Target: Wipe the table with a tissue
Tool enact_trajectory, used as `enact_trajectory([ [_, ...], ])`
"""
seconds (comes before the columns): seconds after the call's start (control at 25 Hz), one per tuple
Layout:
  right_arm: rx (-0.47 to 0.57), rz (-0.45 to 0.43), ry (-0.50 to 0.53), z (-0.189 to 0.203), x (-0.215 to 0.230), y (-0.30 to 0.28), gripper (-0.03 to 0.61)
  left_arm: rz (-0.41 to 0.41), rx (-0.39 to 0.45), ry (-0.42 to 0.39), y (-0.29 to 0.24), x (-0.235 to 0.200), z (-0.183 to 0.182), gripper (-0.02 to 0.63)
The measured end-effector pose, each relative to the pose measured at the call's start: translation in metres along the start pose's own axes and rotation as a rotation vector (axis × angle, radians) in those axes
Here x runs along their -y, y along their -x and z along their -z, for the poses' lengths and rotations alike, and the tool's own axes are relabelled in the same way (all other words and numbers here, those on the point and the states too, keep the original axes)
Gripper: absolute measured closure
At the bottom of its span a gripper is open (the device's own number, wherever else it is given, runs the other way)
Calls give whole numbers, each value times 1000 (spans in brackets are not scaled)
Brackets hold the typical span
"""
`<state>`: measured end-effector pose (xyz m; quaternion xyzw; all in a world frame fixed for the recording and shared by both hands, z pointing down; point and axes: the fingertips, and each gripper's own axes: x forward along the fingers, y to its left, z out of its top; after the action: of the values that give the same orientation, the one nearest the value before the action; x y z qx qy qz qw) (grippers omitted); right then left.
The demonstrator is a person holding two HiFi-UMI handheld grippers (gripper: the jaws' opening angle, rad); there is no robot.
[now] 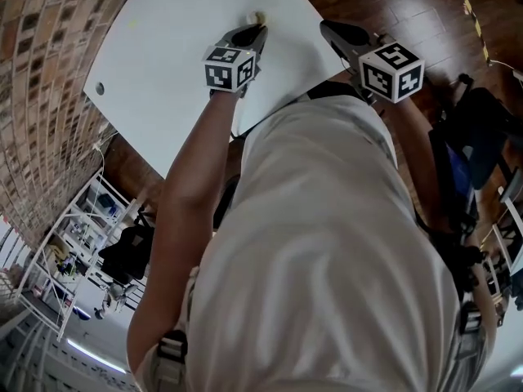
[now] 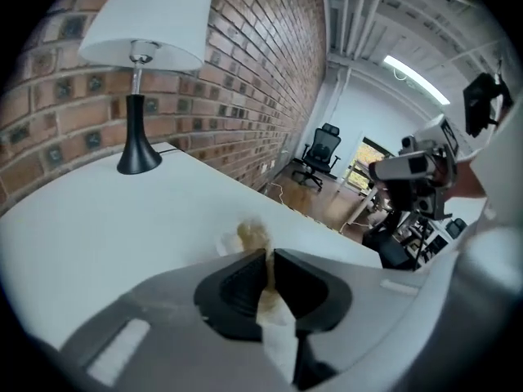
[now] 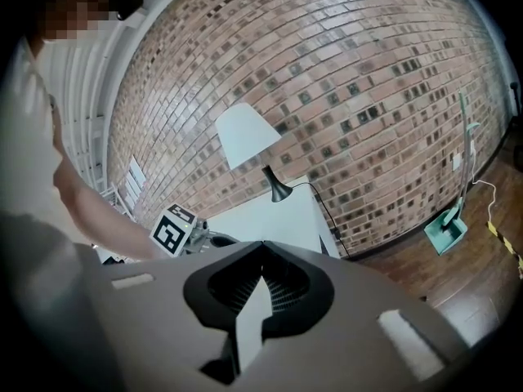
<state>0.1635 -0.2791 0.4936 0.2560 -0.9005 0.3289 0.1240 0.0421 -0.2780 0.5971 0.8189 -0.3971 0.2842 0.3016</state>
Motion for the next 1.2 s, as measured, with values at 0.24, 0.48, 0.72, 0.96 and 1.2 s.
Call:
enact_trajectory([
  [0.24, 16, 35, -45, 1, 8, 17, 571, -98, 22, 114, -27, -30, -26, 574],
  [0.48, 23, 84, -72, 12, 22, 29, 571, -1, -59, -65, -49, 26, -24, 575],
  [0.72, 31, 94, -51, 12, 16, 32, 571, 278, -216, -140, -51, 103, 11, 575],
  [0.96, 13, 77, 20, 1, 1, 28, 571, 355, -98, -93, -20, 134, 20, 575],
  [1.2, -38, -13, 102, 11, -58, -13, 571, 212, 133, 64, 56, 86, 39, 575],
])
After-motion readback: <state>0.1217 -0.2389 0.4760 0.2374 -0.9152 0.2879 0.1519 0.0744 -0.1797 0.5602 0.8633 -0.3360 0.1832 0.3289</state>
